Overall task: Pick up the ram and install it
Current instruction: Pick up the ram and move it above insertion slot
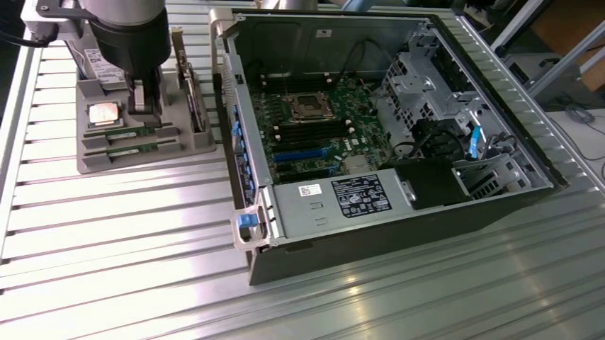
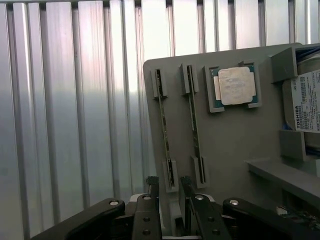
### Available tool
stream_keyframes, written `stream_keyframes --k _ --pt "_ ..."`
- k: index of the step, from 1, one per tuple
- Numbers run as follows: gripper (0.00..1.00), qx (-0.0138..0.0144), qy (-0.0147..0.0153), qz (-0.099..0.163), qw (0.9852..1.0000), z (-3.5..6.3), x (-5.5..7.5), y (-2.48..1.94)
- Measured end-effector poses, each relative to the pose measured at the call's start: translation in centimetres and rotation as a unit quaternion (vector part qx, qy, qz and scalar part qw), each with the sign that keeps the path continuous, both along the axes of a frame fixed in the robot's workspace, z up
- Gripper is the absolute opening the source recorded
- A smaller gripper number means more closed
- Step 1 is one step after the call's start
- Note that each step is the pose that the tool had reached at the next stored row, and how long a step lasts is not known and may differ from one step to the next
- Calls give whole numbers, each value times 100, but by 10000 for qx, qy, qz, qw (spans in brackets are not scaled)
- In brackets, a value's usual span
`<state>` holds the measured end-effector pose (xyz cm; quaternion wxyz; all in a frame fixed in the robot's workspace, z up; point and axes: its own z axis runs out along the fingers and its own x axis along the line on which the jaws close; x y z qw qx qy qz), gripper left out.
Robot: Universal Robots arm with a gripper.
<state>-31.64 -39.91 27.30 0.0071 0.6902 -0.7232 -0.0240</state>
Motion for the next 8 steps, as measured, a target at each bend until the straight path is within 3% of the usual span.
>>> stream_keyframes --k 8 --pt "30 0 0 0 10000 -43 0 0"
